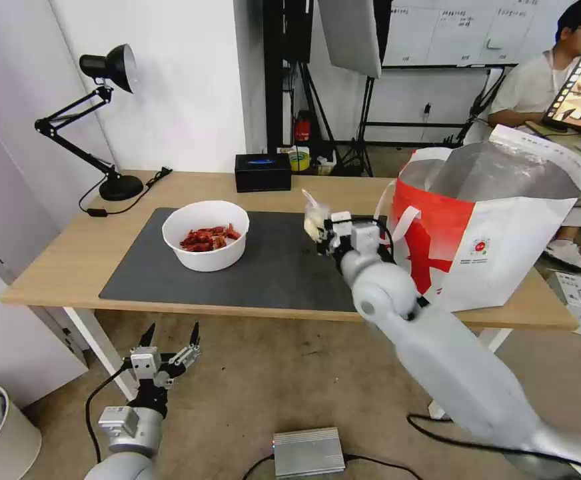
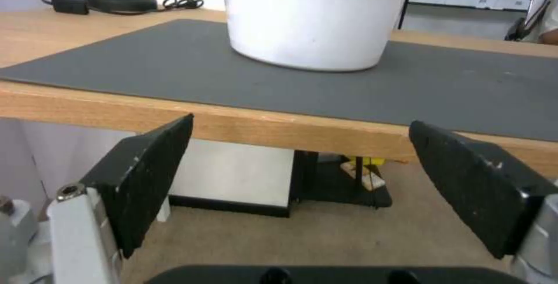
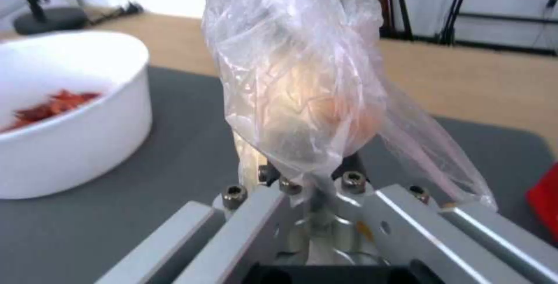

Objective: Pick up the trash from the table and place it into the takeout bag.

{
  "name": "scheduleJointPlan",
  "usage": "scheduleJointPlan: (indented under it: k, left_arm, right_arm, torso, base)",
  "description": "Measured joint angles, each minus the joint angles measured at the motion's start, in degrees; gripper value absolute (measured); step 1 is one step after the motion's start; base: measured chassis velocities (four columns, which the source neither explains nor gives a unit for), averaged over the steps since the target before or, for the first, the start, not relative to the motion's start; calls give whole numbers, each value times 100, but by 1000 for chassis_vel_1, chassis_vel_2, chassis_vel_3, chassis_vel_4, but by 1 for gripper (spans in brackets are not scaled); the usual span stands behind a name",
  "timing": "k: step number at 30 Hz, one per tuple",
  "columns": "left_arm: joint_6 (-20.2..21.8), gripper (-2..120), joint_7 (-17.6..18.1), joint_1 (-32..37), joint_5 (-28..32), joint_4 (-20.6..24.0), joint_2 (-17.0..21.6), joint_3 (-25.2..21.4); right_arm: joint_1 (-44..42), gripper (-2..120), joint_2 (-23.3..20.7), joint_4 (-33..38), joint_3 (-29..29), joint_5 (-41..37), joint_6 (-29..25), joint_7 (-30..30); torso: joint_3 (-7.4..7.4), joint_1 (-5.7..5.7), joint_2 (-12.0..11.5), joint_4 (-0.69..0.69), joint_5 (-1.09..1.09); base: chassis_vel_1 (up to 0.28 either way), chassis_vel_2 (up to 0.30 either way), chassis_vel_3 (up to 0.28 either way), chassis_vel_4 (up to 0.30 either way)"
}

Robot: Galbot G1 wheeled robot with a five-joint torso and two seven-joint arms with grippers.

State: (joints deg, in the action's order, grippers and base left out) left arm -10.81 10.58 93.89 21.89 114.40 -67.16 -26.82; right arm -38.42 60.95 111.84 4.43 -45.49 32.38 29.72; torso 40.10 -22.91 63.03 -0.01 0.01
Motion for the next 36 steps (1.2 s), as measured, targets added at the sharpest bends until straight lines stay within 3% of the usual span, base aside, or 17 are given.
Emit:
scheduleJointPlan:
  k: [3,11,16,22,28,36]
  left_arm:
    - [3,100,1,53,-63,6,-26,1]
    - [-3,100,1,50,-87,-10,-44,-17]
    - [-6,100,2,41,-98,-29,-66,9]
    - [-7,100,8,5,-115,-59,-97,75]
    - [-7,100,15,-2,-114,-66,-107,94]
    - [-11,100,20,-36,-101,-129,-107,104]
  right_arm:
    - [-222,0,-288,517,-302,95,8,-106]
    - [-329,0,-789,1025,-872,555,-318,-389]
    - [-317,0,-897,945,-1142,1061,-756,-500]
    - [-309,0,-934,471,-1486,2338,-1498,-593]
    - [-287,0,-893,222,-1616,2936,-1621,-372]
    - [-241,0,-864,91,-1696,2654,-1383,108]
  torso:
    - [0,0,0,0,-1]
    - [0,0,0,0,-1]
    - [0,-1,0,1,-1]
    - [1,-1,0,0,0]
    - [1,0,0,1,-1]
    - [1,-1,0,1,-1]
  base:
    - [0,0,0,0]
    - [0,0,0,0]
    - [0,0,0,0]
    - [0,0,0,0]
    - [0,0,0,0]
    - [0,0,0,0]
